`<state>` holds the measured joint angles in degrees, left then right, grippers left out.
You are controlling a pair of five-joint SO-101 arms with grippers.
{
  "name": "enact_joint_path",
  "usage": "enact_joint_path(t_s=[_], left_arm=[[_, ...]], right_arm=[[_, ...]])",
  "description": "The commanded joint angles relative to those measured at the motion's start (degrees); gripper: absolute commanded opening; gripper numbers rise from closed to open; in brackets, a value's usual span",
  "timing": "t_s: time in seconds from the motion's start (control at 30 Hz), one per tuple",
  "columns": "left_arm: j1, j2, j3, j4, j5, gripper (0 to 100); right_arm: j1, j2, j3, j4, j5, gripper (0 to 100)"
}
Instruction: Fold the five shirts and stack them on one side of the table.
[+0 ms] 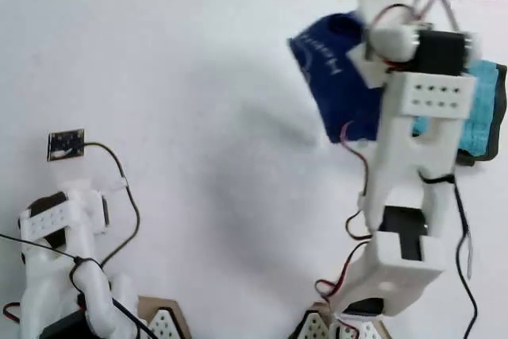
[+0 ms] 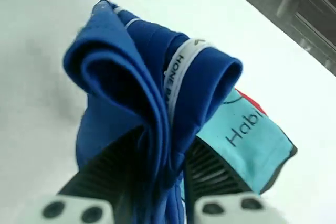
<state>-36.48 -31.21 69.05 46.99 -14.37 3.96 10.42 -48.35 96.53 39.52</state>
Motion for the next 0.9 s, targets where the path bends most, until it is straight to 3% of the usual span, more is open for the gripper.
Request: enact_joint_path(t_s=[0.0,0.23,0.57,0.87], left_arm=[[-0.35,-1.49,-0.22,-0.79,0.35,3],[-0.35,-1.49,-0.22,-0.79,0.35,3],[-0.35,-1.49,-0.22,-0.79,0.35,3],[-0.35,-1.49,-0.22,-0.79,0.35,3]], right_arm=[[4.44,-2.33,-0.44,-5.41,0.62,1.9],[10.59,2.51,-0.44,-11.65,0.88,1.9],[19.12,12.09,-0.44,-19.12,12.84,1.9],[24.92,18.42,-0.44,-28.7,14.42,1.9]])
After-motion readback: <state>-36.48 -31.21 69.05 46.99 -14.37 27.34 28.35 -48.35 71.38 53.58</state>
